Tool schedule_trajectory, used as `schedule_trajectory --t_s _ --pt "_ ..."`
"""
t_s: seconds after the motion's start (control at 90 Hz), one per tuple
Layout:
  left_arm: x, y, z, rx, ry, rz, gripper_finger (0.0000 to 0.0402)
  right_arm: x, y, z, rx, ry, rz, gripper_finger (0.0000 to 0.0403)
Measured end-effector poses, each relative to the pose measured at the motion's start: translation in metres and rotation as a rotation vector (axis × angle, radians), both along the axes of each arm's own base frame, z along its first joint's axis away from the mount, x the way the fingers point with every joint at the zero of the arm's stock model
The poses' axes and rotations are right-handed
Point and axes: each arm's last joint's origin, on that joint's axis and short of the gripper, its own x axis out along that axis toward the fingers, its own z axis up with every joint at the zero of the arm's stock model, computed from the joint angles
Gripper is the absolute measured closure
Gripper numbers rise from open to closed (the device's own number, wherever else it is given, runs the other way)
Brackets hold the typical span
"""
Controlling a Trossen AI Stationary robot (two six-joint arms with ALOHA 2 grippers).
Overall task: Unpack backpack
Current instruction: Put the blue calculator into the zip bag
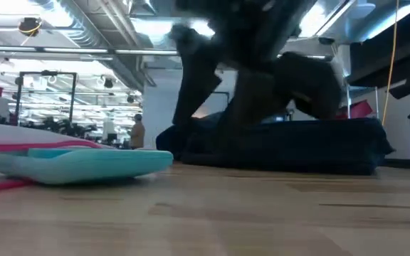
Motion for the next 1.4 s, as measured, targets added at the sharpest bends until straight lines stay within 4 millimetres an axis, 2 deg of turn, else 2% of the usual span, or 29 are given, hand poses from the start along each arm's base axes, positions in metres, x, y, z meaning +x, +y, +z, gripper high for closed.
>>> schedule_trajectory --t_s 0.156,0.267,0.422,0.589,0.922,1.122,1.233,1.4 --pt "0.005 -0.004 0.001 -0.036 -0.053 -0.053 0.0402 0.005 -0.027 -0.007 0.024 0.014 -0.11 0.0182" --pt "0.007 -0.005 -0.001 -0.05 -0.087 -0.03 0.0402 -0.001 -0.052 -0.029 0.063 0.074 -0.172 0.0181" --pt "0.01 -0.006 -0.001 -0.049 -0.134 -0.04 0.0402 -0.002 -0.066 -0.041 0.106 0.011 -0.182 0.0181" --pt "0.022 -0.006 -0.001 -0.073 -0.224 -0.06 0.0402 0.004 -0.054 -0.04 0.171 -0.068 -0.125 0.018" --pt "0.064 -0.002 0.0 -0.13 -0.47 -0.048 0.0402 0.011 -0.011 -0.038 0.318 -0.248 -0.037 0.018" --pt "0.072 0.001 0.0 -0.141 -0.489 -0.086 0.0402 0.013 0.0 -0.032 0.339 -0.339 -0.028 0.018" --pt "0.073 0.001 0.0 -0.141 -0.484 -0.086 0.0402 0.012 0.005 -0.032 0.436 -0.307 0.006 0.018" --pt "0.072 0.002 0.0 -0.137 -0.479 -0.084 0.0402 0.004 0.012 -0.037 0.57 -0.147 0.086 0.018"
